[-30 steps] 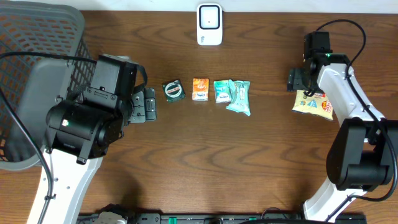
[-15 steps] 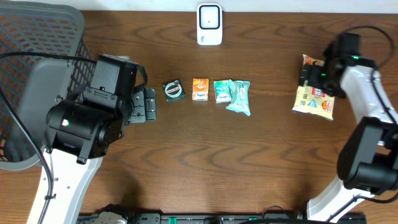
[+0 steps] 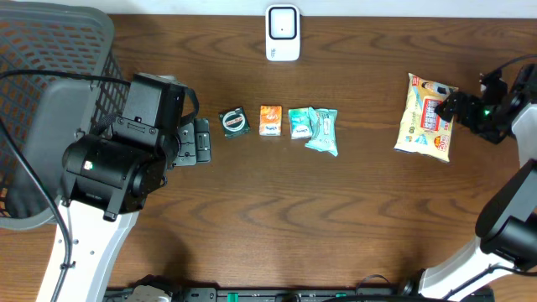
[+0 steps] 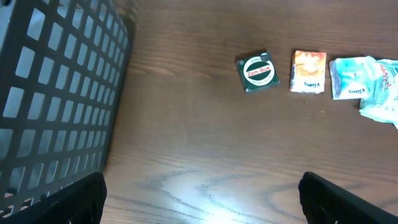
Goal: Scan the item barcode
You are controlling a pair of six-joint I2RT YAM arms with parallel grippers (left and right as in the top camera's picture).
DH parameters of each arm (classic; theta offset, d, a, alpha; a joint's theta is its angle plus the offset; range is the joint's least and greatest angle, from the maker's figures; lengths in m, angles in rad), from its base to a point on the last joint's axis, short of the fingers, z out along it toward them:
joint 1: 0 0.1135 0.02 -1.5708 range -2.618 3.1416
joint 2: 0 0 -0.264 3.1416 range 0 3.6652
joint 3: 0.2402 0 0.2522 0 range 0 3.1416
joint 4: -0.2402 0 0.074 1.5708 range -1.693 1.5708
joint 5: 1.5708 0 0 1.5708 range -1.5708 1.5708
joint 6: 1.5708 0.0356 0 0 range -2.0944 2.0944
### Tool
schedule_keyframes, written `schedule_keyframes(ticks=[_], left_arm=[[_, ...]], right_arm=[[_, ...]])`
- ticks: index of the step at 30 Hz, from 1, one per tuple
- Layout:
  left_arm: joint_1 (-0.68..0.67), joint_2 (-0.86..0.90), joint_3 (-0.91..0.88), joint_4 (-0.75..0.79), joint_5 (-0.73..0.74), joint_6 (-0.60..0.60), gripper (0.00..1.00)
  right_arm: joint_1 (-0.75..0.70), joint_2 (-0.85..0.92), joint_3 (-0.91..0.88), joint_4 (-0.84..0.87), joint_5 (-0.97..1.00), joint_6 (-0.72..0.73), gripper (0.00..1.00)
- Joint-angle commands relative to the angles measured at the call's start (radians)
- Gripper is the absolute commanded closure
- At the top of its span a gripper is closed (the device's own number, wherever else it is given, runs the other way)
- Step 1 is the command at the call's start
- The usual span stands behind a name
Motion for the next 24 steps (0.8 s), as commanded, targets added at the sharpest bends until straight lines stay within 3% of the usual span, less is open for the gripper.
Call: schedule_keyframes(ticks=[1,6,11,13,16,17,24], left_arm=[[0.005,0.005,0.008,-0.003,-0.017,0.009,0.02],[0.005,0.005,0.008,-0.003,-0.017,0.009,0.02],[0.005,0.005,0.008,-0.003,-0.017,0.009,0.02],[0.005,0.005,0.008,-0.003,-0.017,0.009,0.02],[0.005,0.005,0.008,-0.003,-0.017,0.009,0.02],[0.005,0.005,0.008,-0.003,-0.017,0.01,0.02],[0.005,0.005,0.008,-0.003,-0.017,0.009,0.02]], right_arm=[[-0.002,0.071,-0.011,0.022,-0.047,-0.046,0.01],[-0.003,0.153,-0.011,0.048,-0.109,-0.05,0.01],[0.0,0.22,-0.011,0.05,-0.225,-0.094,0.11],[0.01,0.24,-0.011,0.045,-0.245,-0.098,0.26],[0.023,0.253,-0.011,0.04,-0.254,-0.098,0.89],[0.026,0.253,-0.011,0.04,-0.255,-0.098,0.99],[0.022,0.201,-0.01,0.039,-0.291,-0.045,0.99]])
